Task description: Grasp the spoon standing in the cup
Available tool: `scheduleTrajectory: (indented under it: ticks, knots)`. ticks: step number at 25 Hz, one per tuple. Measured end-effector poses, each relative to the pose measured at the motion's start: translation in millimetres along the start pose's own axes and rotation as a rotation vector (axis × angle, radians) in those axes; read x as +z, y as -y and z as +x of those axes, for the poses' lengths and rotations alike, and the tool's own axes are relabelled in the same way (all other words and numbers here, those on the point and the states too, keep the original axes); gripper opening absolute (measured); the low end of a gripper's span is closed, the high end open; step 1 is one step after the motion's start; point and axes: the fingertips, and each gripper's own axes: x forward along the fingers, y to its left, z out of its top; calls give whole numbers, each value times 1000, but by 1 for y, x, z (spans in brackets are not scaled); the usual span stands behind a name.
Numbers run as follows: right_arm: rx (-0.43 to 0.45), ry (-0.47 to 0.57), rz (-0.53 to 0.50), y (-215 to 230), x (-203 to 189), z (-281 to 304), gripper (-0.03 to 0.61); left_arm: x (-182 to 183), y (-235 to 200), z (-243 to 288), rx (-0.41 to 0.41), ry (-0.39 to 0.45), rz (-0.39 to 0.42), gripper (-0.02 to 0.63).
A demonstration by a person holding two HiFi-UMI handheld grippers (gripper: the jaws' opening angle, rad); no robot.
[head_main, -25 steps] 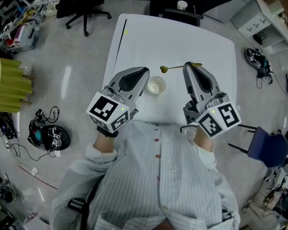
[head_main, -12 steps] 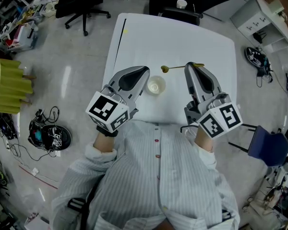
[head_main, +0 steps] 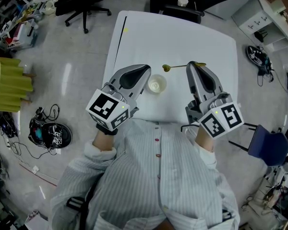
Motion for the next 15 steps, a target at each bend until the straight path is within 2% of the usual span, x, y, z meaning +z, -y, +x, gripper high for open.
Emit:
scheduleTrajectory:
  ticks: [7,15]
  knots:
    - [-2,-5,-1,3,-1,0,11,-1,1,6,-15,-8,1,14]
    - [-5,-8,-1,4,-4,-1,11,3,6,6,-31,-8,53,14]
